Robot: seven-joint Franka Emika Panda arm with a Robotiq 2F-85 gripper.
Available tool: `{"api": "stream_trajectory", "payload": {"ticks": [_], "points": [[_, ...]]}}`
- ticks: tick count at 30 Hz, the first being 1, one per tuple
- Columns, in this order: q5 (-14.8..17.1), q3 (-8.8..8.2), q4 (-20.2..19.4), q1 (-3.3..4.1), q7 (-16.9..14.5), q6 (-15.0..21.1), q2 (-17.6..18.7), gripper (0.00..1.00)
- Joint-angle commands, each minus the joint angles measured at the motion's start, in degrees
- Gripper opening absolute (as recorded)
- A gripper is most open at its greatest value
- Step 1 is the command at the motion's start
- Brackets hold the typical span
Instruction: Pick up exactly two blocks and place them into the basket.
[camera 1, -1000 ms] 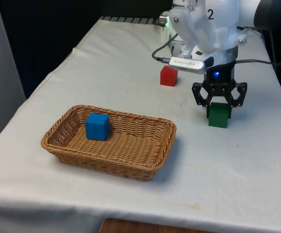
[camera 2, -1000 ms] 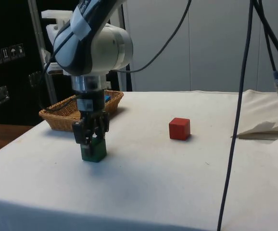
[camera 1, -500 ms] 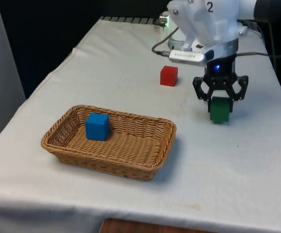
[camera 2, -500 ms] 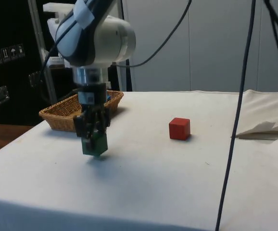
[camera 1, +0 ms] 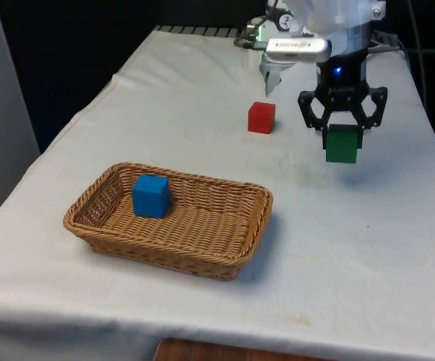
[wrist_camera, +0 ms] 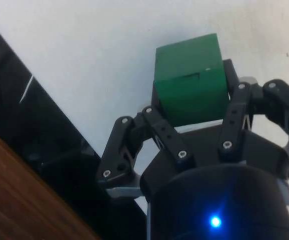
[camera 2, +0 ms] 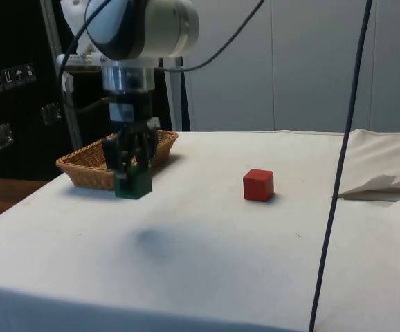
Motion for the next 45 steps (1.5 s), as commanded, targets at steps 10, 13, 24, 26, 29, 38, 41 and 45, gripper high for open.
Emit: {"api": "stream_trajectory", "payload": {"ticks": [10,13,24,26,29,38,41,45], "points": [[-4.07,-1.95,3.95,-0.92,2.58,-3.67,-0.8,0.01],[-4.87,-2.41,5.1,-1.2,3.04,-4.58,-0.8,0.01],[-7.05,-4.41,8.71,-2.46,4.01,-7.91,-0.57,0.01],[-7.16,-4.58,9.28,-2.92,3.95,-8.31,-0.4,0.01],[-7.16,-4.76,10.03,-3.5,3.84,-8.88,-0.06,0.01],[-6.93,-5.21,12.95,-5.79,3.09,-10.08,2.46,0.01],[-6.53,-5.44,14.55,-6.99,2.58,-10.71,4.07,0.01],[-6.19,-5.5,15.76,-7.91,2.12,-11.12,5.33,0.01]]}}
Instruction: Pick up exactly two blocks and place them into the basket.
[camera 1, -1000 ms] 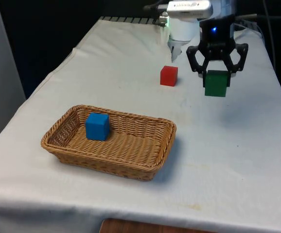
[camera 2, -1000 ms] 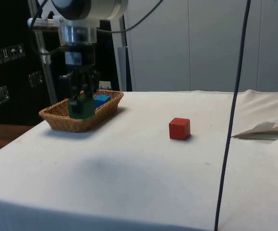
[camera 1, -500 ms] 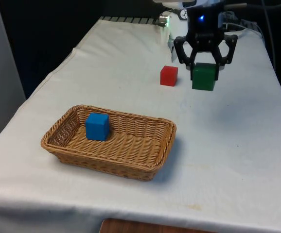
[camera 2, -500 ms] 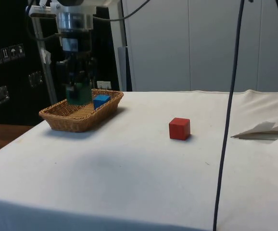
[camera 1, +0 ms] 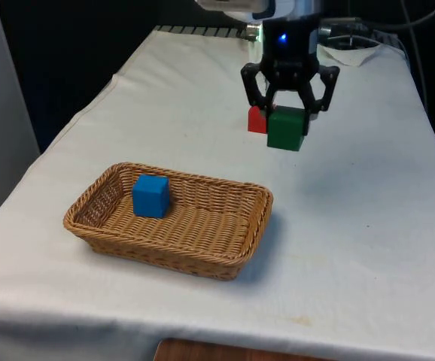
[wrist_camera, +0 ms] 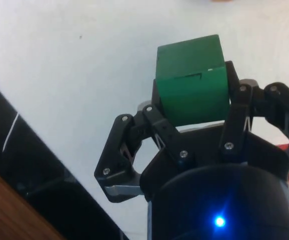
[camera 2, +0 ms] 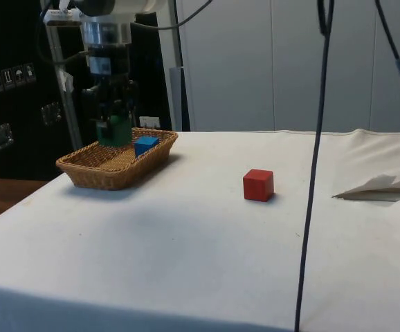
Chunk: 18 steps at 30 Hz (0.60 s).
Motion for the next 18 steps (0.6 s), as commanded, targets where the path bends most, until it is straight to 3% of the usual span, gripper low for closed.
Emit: {"api": "stream_trajectory", "payload": {"ticks": [1,3,4,5,6,10,13,14,15,18], "points": [[0.29,0.23,1.09,-1.03,-0.4,-0.97,0.74,0.01],[0.46,0.17,1.49,-1.32,-0.57,-1.09,1.2,0.01],[0.74,0.11,2.18,-1.83,-0.74,-1.32,2.01,0.01],[0.52,-0.34,1.49,-1.09,-0.52,-0.52,1.72,0.01],[0.92,0.06,2.58,-2.12,-0.92,-1.43,2.46,0.01],[2.29,-0.17,4.35,-3.55,-1.78,-1.6,4.81,0.01],[3.21,-0.46,5.33,-4.24,-2.29,-1.72,6.19,0.01],[3.27,-0.86,4.7,-3.5,-2.23,-0.92,6.02,0.01],[3.55,-0.57,5.61,-4.47,-2.46,-1.78,6.65,0.01],[4.81,-1.03,6.65,-5.27,-3.09,-1.89,8.31,0.01]]}}
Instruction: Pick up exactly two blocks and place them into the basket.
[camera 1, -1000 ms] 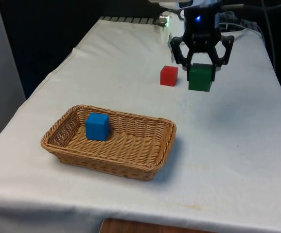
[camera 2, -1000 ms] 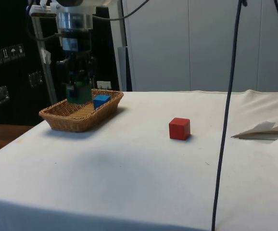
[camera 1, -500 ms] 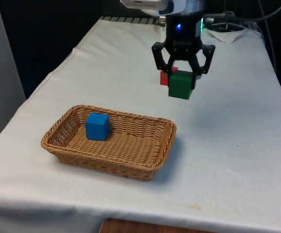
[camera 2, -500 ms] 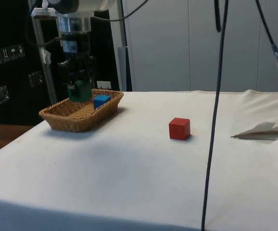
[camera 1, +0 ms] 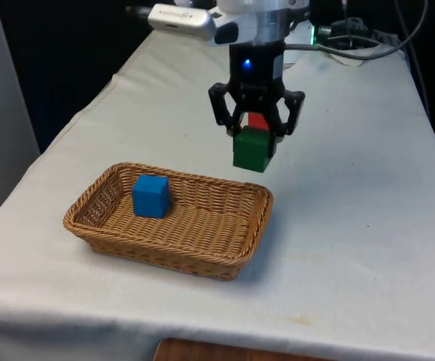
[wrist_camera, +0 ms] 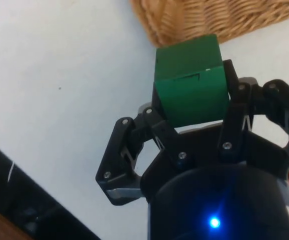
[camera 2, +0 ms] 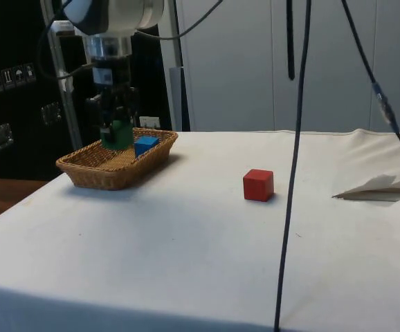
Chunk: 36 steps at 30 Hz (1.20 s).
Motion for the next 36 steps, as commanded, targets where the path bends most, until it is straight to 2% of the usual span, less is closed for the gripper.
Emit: {"api": "stream_trajectory", "payload": {"ticks": [1,3,4,5,7,8,10,12,13,14,21,22,23,24,30,31,32,36], "points": [[0.23,0.34,0.8,-0.92,-0.17,-0.74,0.46,0.01],[0.63,0.29,1.2,-1.43,-0.34,-0.74,1.15,0.01],[0.57,-0.17,0.57,-0.63,-0.23,0.0,0.97,0.01],[1.09,0.17,1.6,-1.83,-0.57,-0.74,1.83,0.01],[1.38,0.06,1.78,-2.01,-0.69,-0.74,2.18,0.01],[1.95,-0.11,2.23,-2.52,-1.03,-0.74,2.98,0.01],[2.41,-0.29,2.75,-2.86,-1.2,-0.74,3.72,0.01],[3.15,-0.46,3.5,-3.55,-1.49,-0.74,4.87,0.01],[2.69,-0.74,2.35,-2.41,-1.26,0.0,4.01,0.01],[3.44,-0.63,3.72,-3.72,-1.6,-0.8,5.21,0.01],[4.35,-1.49,6.13,-4.98,-1.66,-1.43,7.73,0.01],[4.47,-1.83,4.93,-4.07,-1.83,-0.34,7.28,0.01],[4.47,-1.55,6.59,-5.27,-1.66,-1.55,8.08,0.01],[4.64,-1.6,7.51,-5.84,-1.66,-1.72,8.88,0.01],[6.25,-1.6,10.08,-7.33,-2.01,-1.66,11.57,0.01],[6.36,-2.35,7.62,-5.96,-2.69,-0.74,10.54,0.01],[6.59,-1.66,10.37,-7.45,-2.06,-1.6,12.03,0.01],[7.96,-1.89,11.63,-7.79,-1.95,-1.49,13.92,0.01]]}}
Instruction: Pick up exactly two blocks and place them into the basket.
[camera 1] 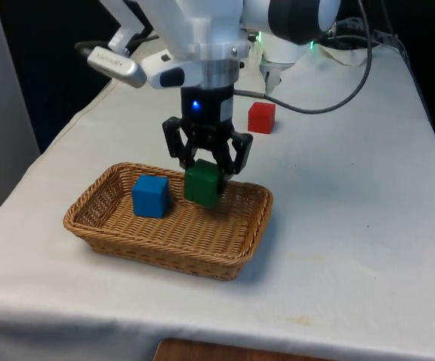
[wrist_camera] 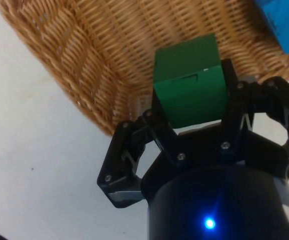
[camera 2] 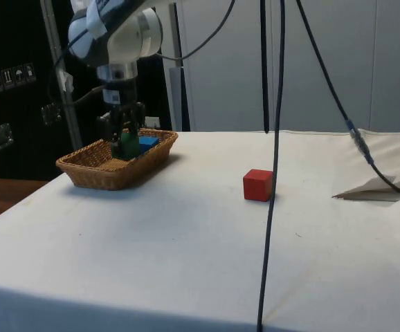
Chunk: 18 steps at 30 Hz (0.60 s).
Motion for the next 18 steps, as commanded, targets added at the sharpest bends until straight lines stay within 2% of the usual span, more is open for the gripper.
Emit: {"api": "stream_trajectory", "payload": {"ticks": [1,2,3,10,11,12,13,15,16,18], "points": [[0.17,0.63,2.75,-1.43,0.8,-0.8,1.49,0.01],[0.4,-0.06,0.34,-0.11,0.0,0.0,0.52,0.01],[1.03,0.57,3.38,-1.55,0.92,-0.69,2.58,0.01],[3.9,-0.74,4.76,-1.66,0.63,-0.86,5.27,0.01],[4.07,-0.92,3.5,-0.8,0.23,0.06,4.98,0.01],[4.24,-0.97,4.81,-1.6,0.52,-0.97,5.44,0.01],[4.53,-1.15,4.81,-1.55,0.4,-1.03,5.56,0.01],[5.04,-1.55,4.64,-1.43,0.23,-1.26,5.61,0.18],[5.1,-1.55,4.58,-1.43,0.17,-1.32,5.61,0.32],[5.16,-1.6,4.47,-1.43,0.11,-1.43,5.56,0.52]]}}
